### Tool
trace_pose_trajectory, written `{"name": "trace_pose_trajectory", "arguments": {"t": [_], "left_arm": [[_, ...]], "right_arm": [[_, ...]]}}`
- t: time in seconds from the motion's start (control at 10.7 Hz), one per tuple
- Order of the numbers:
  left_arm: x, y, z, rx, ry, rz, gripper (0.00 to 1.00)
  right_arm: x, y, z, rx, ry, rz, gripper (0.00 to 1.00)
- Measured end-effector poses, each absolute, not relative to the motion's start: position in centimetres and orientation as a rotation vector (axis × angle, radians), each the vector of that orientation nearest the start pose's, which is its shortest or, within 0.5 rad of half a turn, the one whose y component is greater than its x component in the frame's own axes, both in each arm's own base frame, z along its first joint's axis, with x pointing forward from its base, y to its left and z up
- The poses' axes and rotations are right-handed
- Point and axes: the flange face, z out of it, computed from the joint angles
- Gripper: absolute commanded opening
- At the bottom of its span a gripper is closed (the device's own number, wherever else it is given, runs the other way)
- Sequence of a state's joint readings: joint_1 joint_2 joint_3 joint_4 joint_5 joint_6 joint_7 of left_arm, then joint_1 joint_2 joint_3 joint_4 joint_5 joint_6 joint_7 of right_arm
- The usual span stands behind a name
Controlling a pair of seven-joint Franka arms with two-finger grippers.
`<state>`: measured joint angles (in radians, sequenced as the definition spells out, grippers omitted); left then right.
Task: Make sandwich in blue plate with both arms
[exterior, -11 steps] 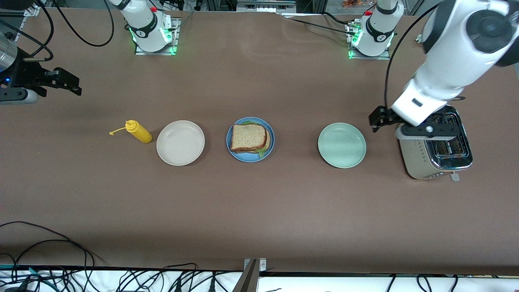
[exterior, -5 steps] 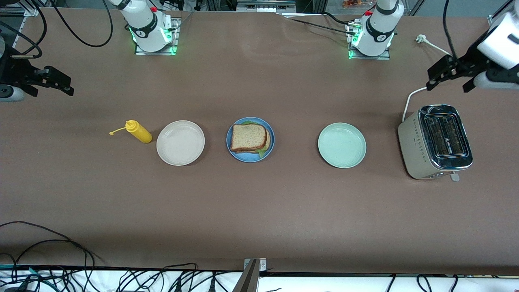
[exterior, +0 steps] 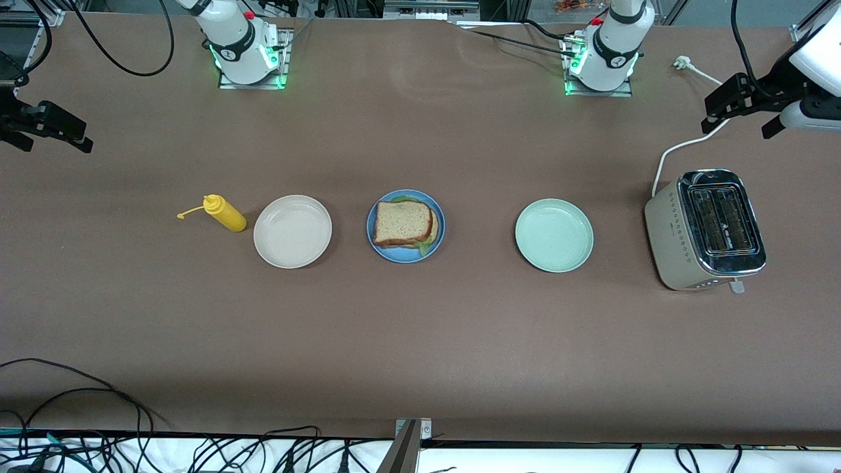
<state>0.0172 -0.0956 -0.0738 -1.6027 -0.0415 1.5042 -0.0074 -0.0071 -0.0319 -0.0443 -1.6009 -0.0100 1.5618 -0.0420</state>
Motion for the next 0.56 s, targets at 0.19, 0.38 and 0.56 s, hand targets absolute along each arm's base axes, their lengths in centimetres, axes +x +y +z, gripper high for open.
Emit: {"name": "trace_pose_trajectory", "arguments": {"t": [0.19,0.38,0.56], "left_arm": [[53.0,-3.6,65.5,-3.178,0.085,-0.001,1.0],[53.7,-3.4,65.1,-3.179,0.086,0.013,1.0],[53.8,-3.2,64.8,-3.168,0.097,0.025,1.0]], "right_arm": [[54.3,-3.0,62.8,-3.15,0.015,0.009,1.0],[54.2,-2.9,62.8,-3.15,0.015,0.014,1.0],[54.2,-2.8,62.8,-3.15,0.01,0.016,1.0]]}}
